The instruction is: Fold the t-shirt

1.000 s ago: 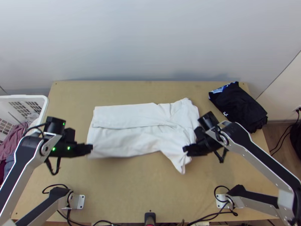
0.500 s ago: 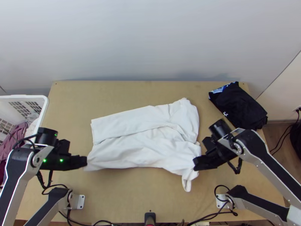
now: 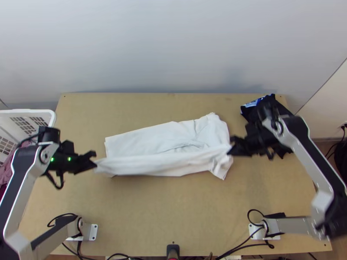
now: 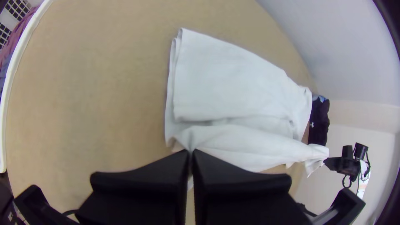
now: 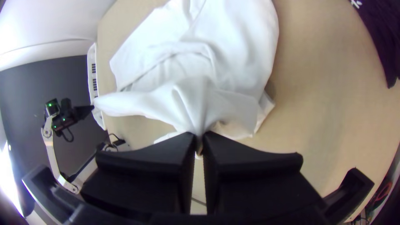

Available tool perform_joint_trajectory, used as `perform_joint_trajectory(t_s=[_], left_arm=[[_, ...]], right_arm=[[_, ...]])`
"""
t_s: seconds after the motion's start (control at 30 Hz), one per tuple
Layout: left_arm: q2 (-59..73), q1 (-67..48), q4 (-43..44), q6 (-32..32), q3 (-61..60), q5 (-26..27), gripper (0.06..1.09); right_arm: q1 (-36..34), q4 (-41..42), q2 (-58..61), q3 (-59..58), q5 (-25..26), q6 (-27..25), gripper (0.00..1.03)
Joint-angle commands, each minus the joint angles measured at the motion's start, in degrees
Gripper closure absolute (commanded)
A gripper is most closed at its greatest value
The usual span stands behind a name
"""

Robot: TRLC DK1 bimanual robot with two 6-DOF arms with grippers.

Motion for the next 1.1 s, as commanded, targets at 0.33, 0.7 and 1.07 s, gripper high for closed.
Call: perform_joint_trajectory(t_s=[0.33,0.7,1.07], left_arm=[[32.48,-1.02,17.11,-9.16,19.34,-3.84,1.05],[45.48,-2.78,21.95,-8.72,28.31,-4.90,0.35],[38.01,-3.31,21.77,-6.52,25.14,-5.08,0.13]], right_arm=[[-1.83,4.59,39.35,41.05,-0.06,7.28,1.00],[-1.04,6.34,48.49,48.26,2.05,7.72,0.95],[-0.60,4.23,43.65,48.08,0.29,7.89,0.03]])
